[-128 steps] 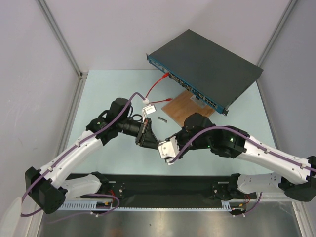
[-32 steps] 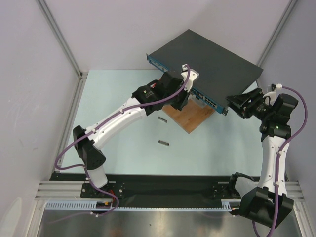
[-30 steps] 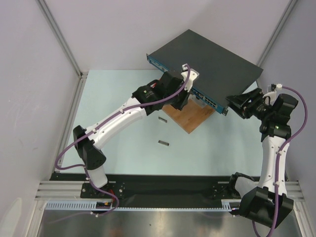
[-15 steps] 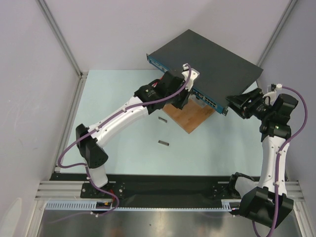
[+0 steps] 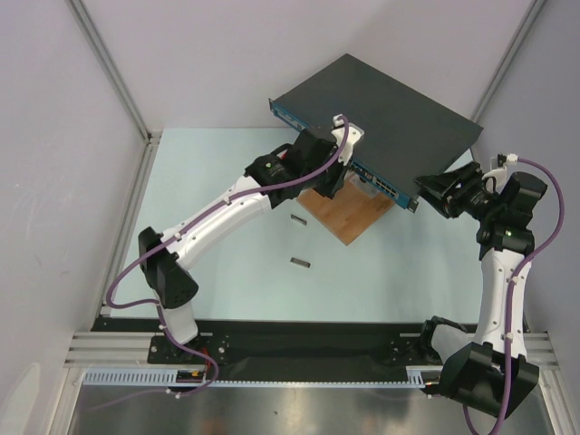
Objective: Insert the plug into the switch port
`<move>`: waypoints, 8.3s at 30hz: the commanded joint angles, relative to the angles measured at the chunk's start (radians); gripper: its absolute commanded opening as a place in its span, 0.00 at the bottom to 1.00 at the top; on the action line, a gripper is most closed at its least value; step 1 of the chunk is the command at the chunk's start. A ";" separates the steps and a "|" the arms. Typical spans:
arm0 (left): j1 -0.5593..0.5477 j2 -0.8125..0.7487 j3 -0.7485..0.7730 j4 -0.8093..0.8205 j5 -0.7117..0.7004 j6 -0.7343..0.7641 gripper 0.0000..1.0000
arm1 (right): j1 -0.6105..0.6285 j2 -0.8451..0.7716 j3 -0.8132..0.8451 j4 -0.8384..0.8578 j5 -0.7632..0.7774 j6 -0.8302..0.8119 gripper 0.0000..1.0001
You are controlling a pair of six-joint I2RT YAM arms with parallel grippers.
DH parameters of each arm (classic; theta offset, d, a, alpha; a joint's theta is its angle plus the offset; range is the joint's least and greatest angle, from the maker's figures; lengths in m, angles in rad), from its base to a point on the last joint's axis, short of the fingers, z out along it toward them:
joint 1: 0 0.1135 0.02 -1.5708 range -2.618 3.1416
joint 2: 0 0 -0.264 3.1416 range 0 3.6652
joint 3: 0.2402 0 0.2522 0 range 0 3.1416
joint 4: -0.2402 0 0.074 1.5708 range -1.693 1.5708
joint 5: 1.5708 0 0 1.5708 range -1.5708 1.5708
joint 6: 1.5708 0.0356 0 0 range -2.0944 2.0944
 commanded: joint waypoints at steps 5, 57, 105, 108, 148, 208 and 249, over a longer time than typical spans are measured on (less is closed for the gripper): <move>0.006 -0.017 0.046 0.039 0.023 -0.006 0.00 | 0.027 0.005 0.020 0.047 -0.033 -0.051 0.35; -0.024 0.001 0.089 0.061 0.051 -0.043 0.00 | 0.036 0.017 0.021 0.033 -0.020 -0.070 0.33; 0.036 -0.040 -0.026 0.122 0.141 0.011 0.00 | 0.033 0.026 0.034 0.013 -0.030 -0.090 0.28; 0.036 -0.022 -0.017 0.114 0.138 0.005 0.00 | 0.033 0.026 0.031 0.013 -0.030 -0.090 0.28; 0.090 -0.037 -0.051 0.125 0.180 -0.043 0.00 | 0.033 0.042 0.046 0.010 -0.039 -0.103 0.28; 0.027 -0.057 0.083 0.001 0.131 -0.001 0.49 | 0.044 0.063 0.087 -0.045 -0.047 -0.179 0.24; 0.047 -0.010 -0.025 0.263 0.161 -0.081 0.00 | 0.031 0.079 0.069 -0.034 -0.057 -0.182 0.00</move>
